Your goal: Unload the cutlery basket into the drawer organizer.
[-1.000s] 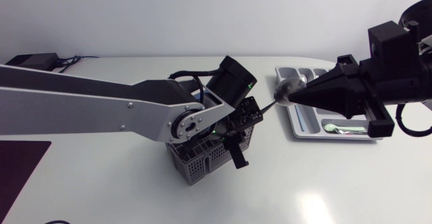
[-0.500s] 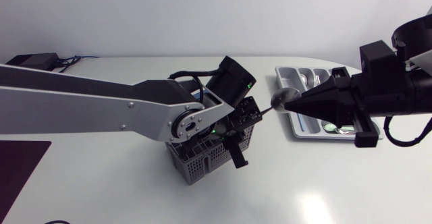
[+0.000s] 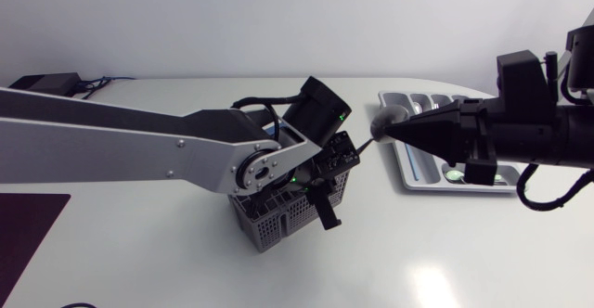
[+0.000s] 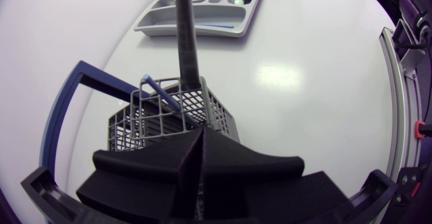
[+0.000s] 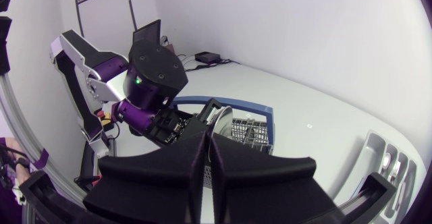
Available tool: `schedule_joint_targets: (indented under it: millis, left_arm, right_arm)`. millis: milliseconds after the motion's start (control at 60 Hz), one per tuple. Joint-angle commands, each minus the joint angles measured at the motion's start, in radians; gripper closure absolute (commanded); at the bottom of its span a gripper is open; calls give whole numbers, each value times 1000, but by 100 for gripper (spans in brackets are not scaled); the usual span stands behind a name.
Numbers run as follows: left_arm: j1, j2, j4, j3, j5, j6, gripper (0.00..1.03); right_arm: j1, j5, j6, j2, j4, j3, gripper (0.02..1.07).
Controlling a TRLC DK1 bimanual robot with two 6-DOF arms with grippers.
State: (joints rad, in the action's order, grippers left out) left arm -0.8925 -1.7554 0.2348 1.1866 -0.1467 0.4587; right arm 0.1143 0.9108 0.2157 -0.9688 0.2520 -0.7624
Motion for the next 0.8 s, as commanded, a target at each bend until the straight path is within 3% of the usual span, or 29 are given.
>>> schedule_joint_targets:
  millis: [0,117,350,550,783]
  left_arm:
    - [7,-50,44,-13,-16,-35,90]
    - [17,-50,32,-13,-30,-45,90]
    - [32,-59,24,-18,-31,-57,90]
    - [32,-65,24,-13,-31,-57,90]
    - [30,-67,24,-8,-33,-55,90]
  right_arm:
    - [19,-72,-118,33,-59,43,101]
    - [31,-148,-213,67,-94,55,101]
    - [31,-153,-305,120,-103,25,101]
    - [4,-130,-349,90,-106,-6,101]
    - [-82,-16,-403,16,-100,-57,101]
